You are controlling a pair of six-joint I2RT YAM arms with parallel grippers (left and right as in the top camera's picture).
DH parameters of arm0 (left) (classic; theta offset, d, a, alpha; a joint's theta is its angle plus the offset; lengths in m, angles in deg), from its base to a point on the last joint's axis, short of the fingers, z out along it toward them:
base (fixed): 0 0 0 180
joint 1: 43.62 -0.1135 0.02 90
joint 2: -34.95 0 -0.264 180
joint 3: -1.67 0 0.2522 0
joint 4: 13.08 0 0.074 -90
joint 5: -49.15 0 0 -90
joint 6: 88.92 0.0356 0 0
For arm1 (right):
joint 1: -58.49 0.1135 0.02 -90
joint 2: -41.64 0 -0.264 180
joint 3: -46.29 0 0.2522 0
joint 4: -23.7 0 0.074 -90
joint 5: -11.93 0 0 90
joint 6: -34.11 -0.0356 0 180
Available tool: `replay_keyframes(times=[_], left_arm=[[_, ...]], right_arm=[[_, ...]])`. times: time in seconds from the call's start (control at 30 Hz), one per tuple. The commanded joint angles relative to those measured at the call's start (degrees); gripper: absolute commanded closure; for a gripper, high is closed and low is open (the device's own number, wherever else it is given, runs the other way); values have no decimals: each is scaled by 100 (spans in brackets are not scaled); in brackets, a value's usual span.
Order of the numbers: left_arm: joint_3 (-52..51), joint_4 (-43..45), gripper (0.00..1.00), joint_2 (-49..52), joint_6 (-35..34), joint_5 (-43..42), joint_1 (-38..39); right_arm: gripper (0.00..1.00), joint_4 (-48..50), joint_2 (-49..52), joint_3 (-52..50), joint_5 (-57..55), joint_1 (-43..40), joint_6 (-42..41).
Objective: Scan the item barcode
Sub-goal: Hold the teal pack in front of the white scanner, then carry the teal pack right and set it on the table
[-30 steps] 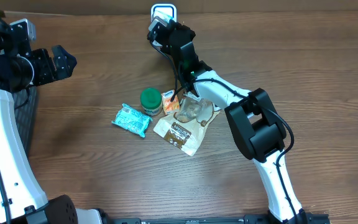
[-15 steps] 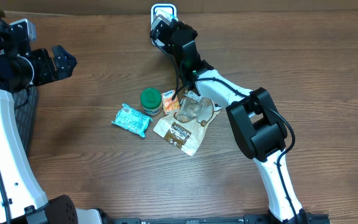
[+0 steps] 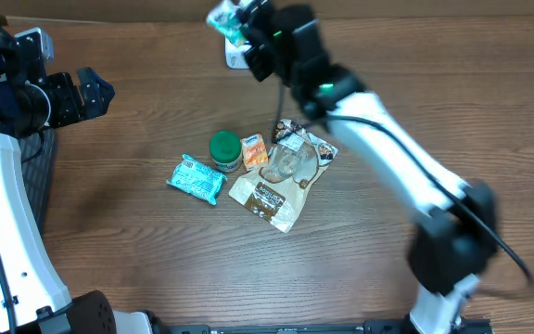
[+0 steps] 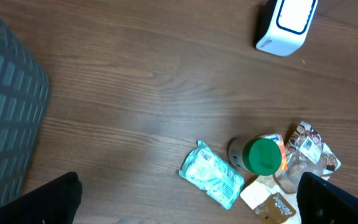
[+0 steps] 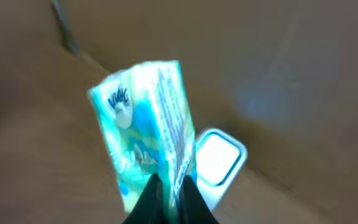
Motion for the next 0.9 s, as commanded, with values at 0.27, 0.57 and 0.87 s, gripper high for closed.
replay_keyframes(times=[0.27,0.57,0.87], left_arm=[[26,-4,0,7,87,-11,2],[26,-4,0,7,85,-11,2],[26,-4,0,7,85,-11,2]], right_arm=[[96,-4870,-1725,-33,745,-2197,-3060],[96,-4470,-1467,-2216,704,-3560,-3257],[96,-3217,-1467,-3858,225,-3943,-3550]])
